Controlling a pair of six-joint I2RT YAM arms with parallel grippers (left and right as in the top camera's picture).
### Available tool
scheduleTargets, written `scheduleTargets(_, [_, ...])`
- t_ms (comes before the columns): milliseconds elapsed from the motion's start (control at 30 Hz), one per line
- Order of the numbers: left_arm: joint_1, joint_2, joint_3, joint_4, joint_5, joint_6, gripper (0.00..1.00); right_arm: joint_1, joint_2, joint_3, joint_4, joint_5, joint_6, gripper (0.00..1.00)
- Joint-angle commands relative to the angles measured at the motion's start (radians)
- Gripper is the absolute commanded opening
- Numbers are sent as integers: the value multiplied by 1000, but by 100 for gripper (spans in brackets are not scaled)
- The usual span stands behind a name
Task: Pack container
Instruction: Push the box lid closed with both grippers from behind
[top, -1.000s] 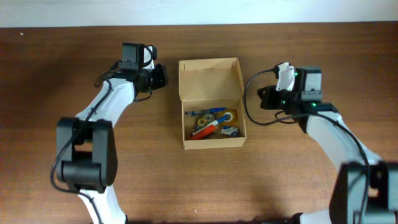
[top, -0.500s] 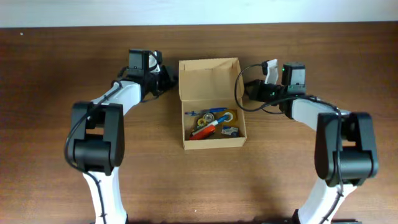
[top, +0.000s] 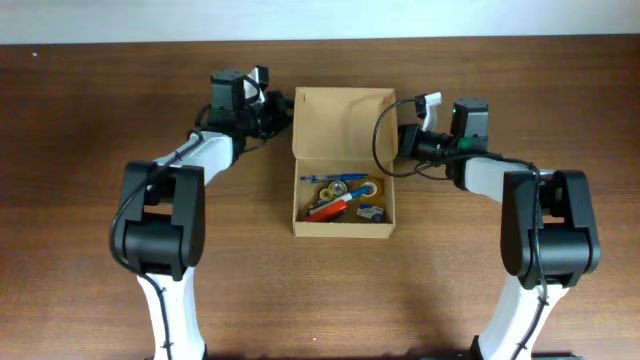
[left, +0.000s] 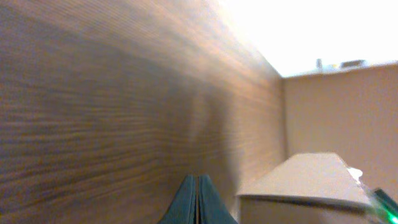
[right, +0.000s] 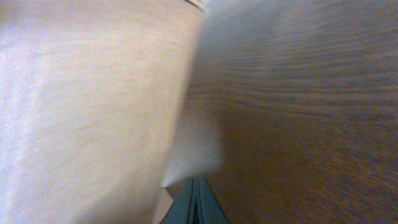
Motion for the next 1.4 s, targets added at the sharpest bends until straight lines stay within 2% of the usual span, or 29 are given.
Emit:
scheduleTargets(0, [-5, 9, 19, 40, 95, -20, 2, -6, 6, 42, 5, -88, 5, 4])
scheduleTargets(300, [19, -2, 50, 251, 267, -20, 2, -72, 2, 153, 4, -323, 2, 4])
scheduleTargets(567, [19, -16, 51, 362, 382, -20, 2, -76, -3, 184, 8, -505, 2, 4])
scheduleTargets(1000, [19, -31, 51, 366, 586, 8, 2, -76, -80, 183, -3, -594, 37, 4])
scheduleTargets(1367, [19, -31, 51, 361, 718, 10, 2, -76, -80, 179, -204, -594, 47, 4])
